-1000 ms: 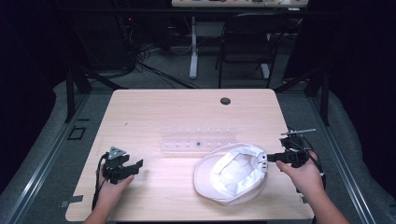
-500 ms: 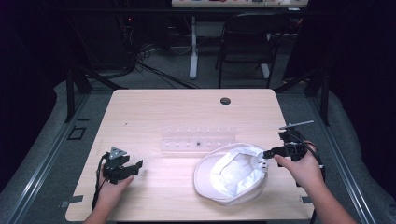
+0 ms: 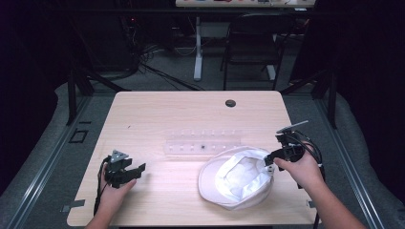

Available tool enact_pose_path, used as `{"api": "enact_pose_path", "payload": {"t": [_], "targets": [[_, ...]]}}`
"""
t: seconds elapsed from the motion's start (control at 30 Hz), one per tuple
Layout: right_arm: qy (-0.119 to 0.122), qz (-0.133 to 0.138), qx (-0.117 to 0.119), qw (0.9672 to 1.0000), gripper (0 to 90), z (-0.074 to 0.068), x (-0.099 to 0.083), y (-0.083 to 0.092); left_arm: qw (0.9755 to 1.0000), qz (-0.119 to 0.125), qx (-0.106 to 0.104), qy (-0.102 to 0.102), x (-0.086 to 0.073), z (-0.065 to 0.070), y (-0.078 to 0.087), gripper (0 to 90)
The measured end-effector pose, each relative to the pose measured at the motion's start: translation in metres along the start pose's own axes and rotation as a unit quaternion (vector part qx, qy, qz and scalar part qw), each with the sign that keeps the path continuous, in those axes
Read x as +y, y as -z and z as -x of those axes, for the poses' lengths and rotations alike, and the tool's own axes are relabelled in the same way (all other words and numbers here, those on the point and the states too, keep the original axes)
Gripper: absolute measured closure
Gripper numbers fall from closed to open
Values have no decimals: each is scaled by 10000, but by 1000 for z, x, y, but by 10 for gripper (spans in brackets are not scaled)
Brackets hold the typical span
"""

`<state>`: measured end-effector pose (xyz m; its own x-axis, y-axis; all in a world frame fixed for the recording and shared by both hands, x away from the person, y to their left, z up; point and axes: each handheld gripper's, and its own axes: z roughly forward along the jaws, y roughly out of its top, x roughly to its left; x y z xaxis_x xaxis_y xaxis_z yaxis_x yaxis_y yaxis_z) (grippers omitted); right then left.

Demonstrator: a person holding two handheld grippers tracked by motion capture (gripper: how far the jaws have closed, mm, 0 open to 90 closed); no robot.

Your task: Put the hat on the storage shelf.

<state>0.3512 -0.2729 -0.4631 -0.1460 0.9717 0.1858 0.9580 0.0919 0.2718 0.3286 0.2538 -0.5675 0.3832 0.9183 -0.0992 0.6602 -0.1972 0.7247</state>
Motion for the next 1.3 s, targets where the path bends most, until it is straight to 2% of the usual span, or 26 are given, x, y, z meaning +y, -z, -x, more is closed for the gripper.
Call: {"api": "enact_pose_path", "payload": {"t": [0.17,0.27,0.53,0.57,0.63,0.73,0.9,0.93,0.97,1.07,1.13,1.17,1.2,1.23,1.3], "targets": [[-9,22,9,10000,417,-2,-1,-5,10000,44,-49,59,0,-1,0,369],[-27,-29,6,10000,419,-2,-1,-8,9999,-47,-106,18,0,-1,0,369],[-119,-147,-7,9998,436,-3,-2,-16,10000,-10,-43,65,-1,-2,-1,370],[-274,-149,11,9995,436,-5,-3,-19,10000,-24,-46,64,-1,-2,-1,370],[-304,-123,27,9995,438,-6,-3,-20,10000,-24,-50,59,-1,-2,-1,370],[-255,-378,0,9990,437,-8,-1,-22,10000,-45,-54,50,-1,-2,-1,370],[-474,-455,43,9978,437,-9,-1,-28,10000,-34,-62,55,-1,-2,-2,370],[-413,-578,-12,9975,437,-8,0,-29,10000,-37,-65,55,-1,-2,-2,370],[-504,-576,20,9971,438,-8,0,-33,10000,-45,-62,50,-1,-2,-2,370],[-547,-624,13,9966,442,-8,-1,-36,10000,-46,-67,55,-1,-2,-2,370],[-587,-696,36,9958,470,-7,-1,-40,10000,-48,-66,55,-1,-2,-2,370],[-497,-812,11,9955,492,-6,0,-39,10000,-53,-59,59,-1,-2,-2,370],[-497,-812,11,9955,492,-6,0,-39,10000,-53,-59,59,-1,-2,-2,370],[-568,-687,11,9960,523,-8,-1,-40,9999,-72,-63,51,-1,-2,-2,370],[-551,-715,-47,9959,551,-9,0,-39,9999,-76,-67,46,-1,-1,-3,370]]}}
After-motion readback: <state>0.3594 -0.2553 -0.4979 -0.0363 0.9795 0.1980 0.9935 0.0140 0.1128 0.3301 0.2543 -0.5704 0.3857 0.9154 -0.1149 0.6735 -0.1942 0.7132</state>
